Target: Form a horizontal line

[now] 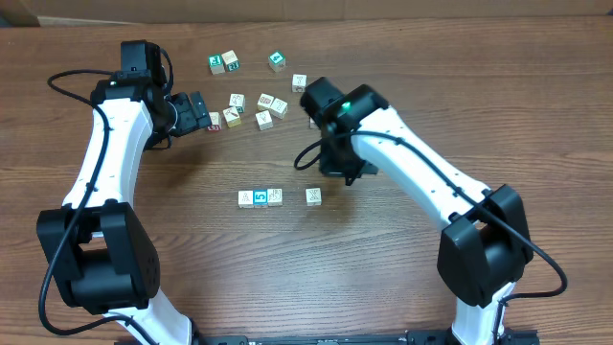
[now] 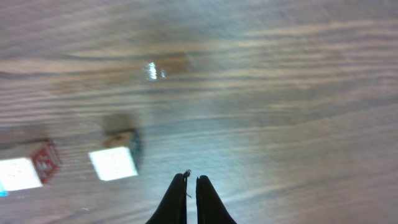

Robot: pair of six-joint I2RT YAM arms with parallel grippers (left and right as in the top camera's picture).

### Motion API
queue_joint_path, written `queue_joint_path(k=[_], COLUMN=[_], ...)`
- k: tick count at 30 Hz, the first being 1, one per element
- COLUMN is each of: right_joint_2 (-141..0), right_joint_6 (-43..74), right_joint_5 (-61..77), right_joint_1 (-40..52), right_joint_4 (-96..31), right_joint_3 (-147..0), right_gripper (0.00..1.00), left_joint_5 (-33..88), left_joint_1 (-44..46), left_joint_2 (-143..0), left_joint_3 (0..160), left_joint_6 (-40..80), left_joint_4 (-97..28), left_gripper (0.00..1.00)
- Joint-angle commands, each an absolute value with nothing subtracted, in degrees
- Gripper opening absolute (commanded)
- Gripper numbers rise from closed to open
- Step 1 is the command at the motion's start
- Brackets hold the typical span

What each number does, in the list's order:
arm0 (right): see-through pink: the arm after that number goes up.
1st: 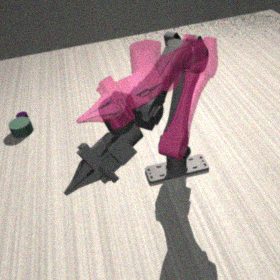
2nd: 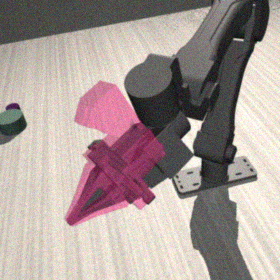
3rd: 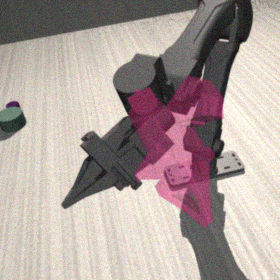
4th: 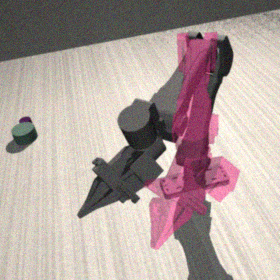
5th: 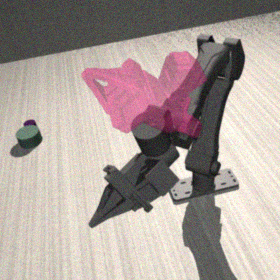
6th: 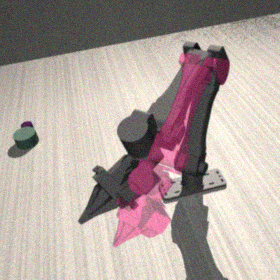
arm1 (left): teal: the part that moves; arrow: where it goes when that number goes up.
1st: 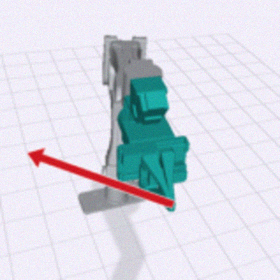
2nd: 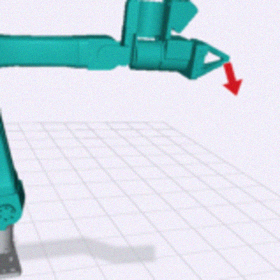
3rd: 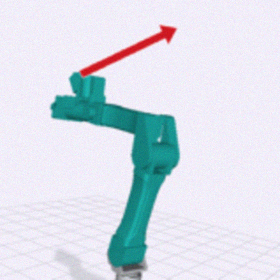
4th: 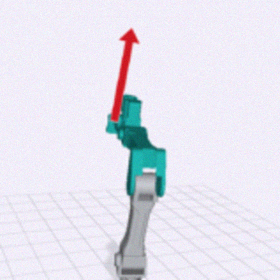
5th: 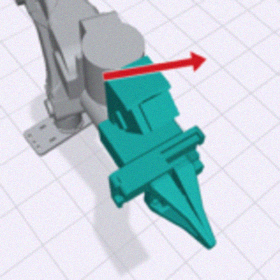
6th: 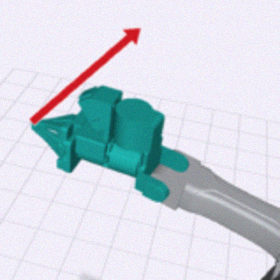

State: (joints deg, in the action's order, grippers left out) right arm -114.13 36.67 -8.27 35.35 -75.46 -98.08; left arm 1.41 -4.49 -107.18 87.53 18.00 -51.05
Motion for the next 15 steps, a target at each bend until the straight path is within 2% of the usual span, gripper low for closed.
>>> queue_joint_path(k=[1, 6, 15], right_joint_2=[-114.56, -114.56, -114.74], right_joint_6=[39.05, 39.03, 39.00], right_joint_5=[-11.35, -10.85, -6.15], right_joint_1=[37.71, 37.67, 37.01], right_joint_4=[-69.91, -62.26, -59.81], right_joint_3=[-93.03, -86.32, -82.87], right_gripper=[0.04, 0.04, 0.04], left_joint_5=[1.06, 1.06, 1.06], left_joint_1=[-3.73, -3.73, -3.73], left_joint_2=[-107.57, -107.57, -107.57], left_joint_3=[88.05, 88.05, 88.05], left_joint_6=[18.00, 18.00, 18.00], left_joint_4=[-50.89, -50.92, -50.92], left_gripper=[1.00, 1.00, 1.00])
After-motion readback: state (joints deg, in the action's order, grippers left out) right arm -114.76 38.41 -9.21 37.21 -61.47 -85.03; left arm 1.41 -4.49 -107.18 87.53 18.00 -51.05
